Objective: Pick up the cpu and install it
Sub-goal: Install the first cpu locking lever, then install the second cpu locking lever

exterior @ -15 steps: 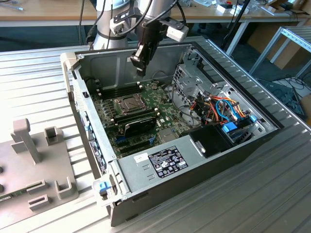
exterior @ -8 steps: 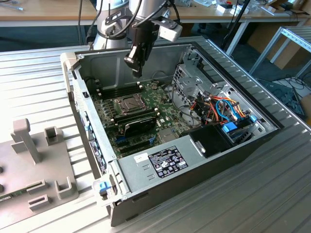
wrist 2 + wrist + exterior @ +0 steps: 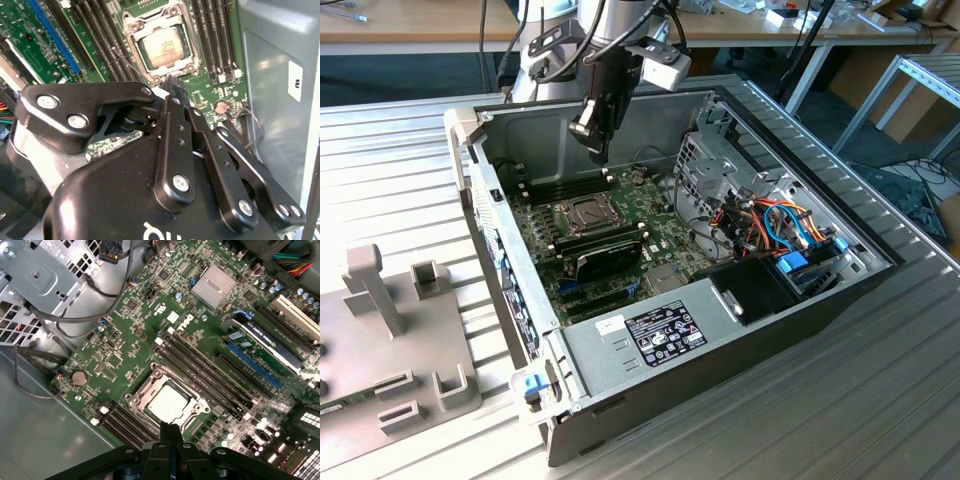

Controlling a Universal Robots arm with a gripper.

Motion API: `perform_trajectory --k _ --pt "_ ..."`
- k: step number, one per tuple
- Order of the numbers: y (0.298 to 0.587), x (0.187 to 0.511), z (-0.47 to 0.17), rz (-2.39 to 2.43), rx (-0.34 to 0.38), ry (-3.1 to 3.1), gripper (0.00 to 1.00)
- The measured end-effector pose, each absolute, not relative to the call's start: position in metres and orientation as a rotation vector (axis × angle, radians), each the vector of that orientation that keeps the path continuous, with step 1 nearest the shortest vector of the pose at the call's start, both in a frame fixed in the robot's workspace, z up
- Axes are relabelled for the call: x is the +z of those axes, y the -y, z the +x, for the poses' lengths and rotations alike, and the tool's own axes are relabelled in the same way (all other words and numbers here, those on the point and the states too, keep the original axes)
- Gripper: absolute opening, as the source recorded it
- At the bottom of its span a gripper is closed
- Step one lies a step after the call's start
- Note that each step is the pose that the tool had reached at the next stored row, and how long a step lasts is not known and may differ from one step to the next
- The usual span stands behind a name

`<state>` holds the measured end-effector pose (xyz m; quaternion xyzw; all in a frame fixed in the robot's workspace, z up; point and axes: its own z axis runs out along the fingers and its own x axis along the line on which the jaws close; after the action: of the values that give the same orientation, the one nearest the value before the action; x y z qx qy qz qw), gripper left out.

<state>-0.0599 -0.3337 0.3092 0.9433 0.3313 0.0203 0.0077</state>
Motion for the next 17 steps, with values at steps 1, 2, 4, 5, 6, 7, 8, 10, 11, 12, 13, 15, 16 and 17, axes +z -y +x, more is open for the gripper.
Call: perform_trajectory --k 1,2,4,5,6,7,8,10,11,12,13,15,16,17 --pt "0.3339 0.3091 -0.0600 2.949 0.064 -1.036 0.11" --pt "0.3339 0.3091 -0.0600 2.949 0.063 -1.036 0.11" --pt "0.3339 0.3092 -0.0600 2.949 0.063 -1.036 0.11" --pt "0.3339 0.3092 -0.0600 2.949 0.063 -1.036 0.11" --pt "0.3339 0.3092 -0.0600 2.949 0.063 -1.036 0.11" --pt "0.3339 0.3092 -0.0600 2.949 0.063 -1.036 0.11" --pt "0.3339 0.3092 -0.0600 2.949 0.063 -1.036 0.11" --pt "0.3339 0.3091 -0.0600 2.949 0.063 -1.036 0.11" --pt "0.3339 0.3091 -0.0601 2.951 0.054 -1.036 0.11" --pt "0.3340 0.3091 -0.0600 2.954 0.040 -1.038 0.11" --pt "0.3340 0.3091 -0.0600 2.955 0.037 -1.038 0.11" --pt "0.3340 0.3091 -0.0600 2.955 0.036 -1.038 0.11" --pt "0.3339 0.3090 -0.0600 2.955 0.036 -1.038 0.11" --pt "0.3339 0.3090 -0.0600 2.955 0.036 -1.038 0.11"
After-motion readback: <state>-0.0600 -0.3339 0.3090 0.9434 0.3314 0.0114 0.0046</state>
